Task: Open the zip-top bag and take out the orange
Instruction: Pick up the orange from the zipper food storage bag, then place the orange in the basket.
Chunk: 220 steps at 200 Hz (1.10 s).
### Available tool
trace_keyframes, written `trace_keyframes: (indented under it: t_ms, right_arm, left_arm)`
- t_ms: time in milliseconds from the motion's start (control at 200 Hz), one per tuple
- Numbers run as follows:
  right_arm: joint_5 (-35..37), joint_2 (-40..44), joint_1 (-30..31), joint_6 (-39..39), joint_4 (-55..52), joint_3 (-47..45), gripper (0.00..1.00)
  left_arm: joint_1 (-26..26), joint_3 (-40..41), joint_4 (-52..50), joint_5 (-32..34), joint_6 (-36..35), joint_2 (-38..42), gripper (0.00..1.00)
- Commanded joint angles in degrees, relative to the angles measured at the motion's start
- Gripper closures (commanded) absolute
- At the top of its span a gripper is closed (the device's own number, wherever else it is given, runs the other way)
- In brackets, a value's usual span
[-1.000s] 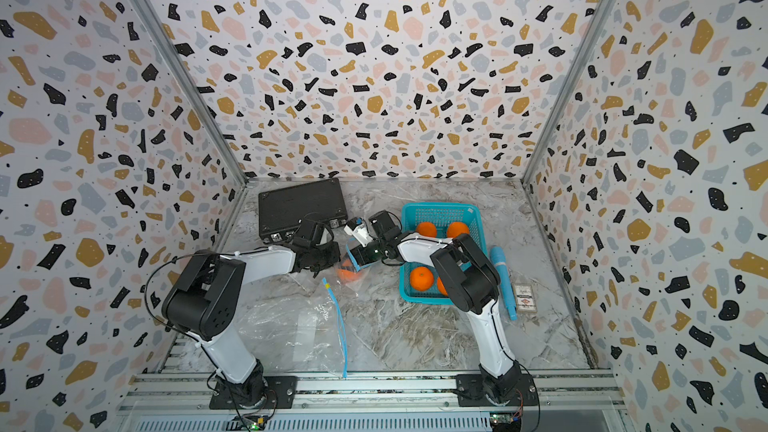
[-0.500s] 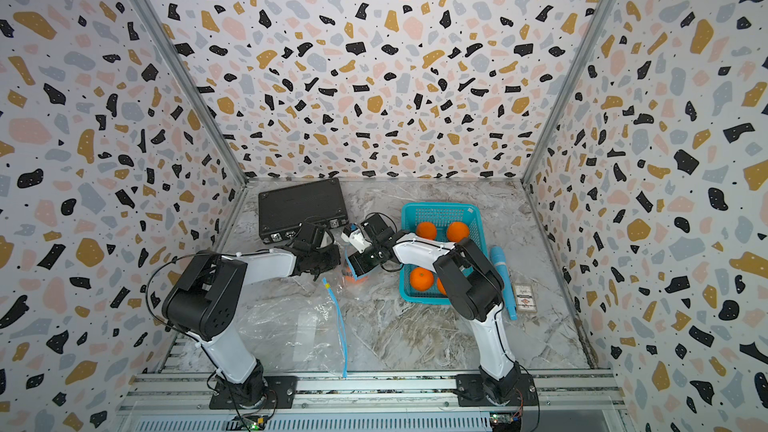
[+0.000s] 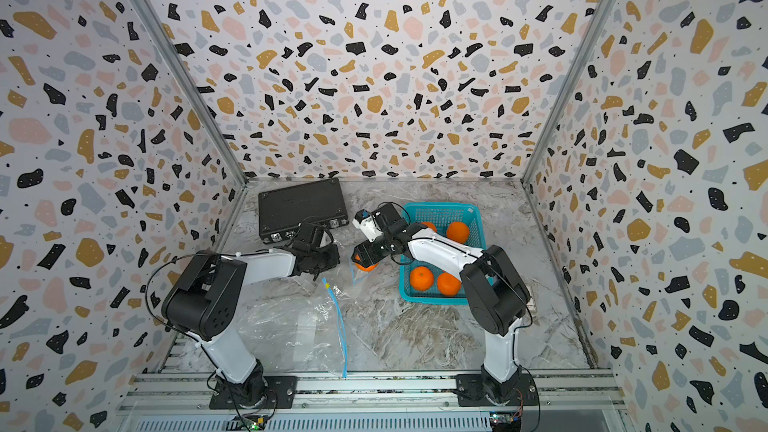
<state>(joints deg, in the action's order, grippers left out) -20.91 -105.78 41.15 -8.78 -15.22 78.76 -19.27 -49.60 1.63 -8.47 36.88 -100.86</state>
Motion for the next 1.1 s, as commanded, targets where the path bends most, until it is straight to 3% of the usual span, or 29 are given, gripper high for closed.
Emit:
trace_keyframes:
  t_ms: [0,255,395,431,546,631,731,756,1096]
  right_arm:
    - [4.0,4.91,-0.01,-0.89,-2.82,0.46,0.36]
    - [8.21,16.16,-3.11,-1.53,-4.09,-5.69,0.36]
    - [9.75,22.02,-10.25,-2.51,-5.35,-8.34,0.36]
    - [11.02,22.27,-12.21,-2.64,-6.32,-8.11,0.36]
    - [19.37,21.32,-17.27,-3.43,-6.65,-8.15,0.36]
    - [21.39,18.64,-19.48,-4.71,-5.47,-7.22,0.36]
    - [27.33,14.27,-20.08,-4.44,-6.21,-4.99,0.36]
    - [27.31,13.23,-20.41,-4.33,-5.24,-4.87,0.36]
    - [29.72,4.41,-22.6,-5.43,-2.6,-1.98,0.36]
  left_arm:
    - [0.78,1.53,-2.7,2.6,-0.85,-0.65,1.0]
    - [1.25,0.54,-2.76,0.48,-0.95,1.96,1.0]
    - [0.96,-1.95,-4.6,-0.32,-0.97,4.79,0.88]
    - [0.75,-2.65,-5.19,-0.53,-0.93,5.2,0.8]
    - [-0.15,-4.54,-6.36,-1.79,-0.78,6.05,0.36]
    - [-1.3,-5.88,-8.3,0.55,-0.8,7.01,0.16]
    - [-1.39,-6.24,-8.93,0.34,-0.57,8.25,0.11]
    - [-1.48,-6.37,-9.42,0.49,-0.5,8.46,0.0]
    - [-2.01,-4.27,-8.96,0.47,-0.98,11.47,0.01]
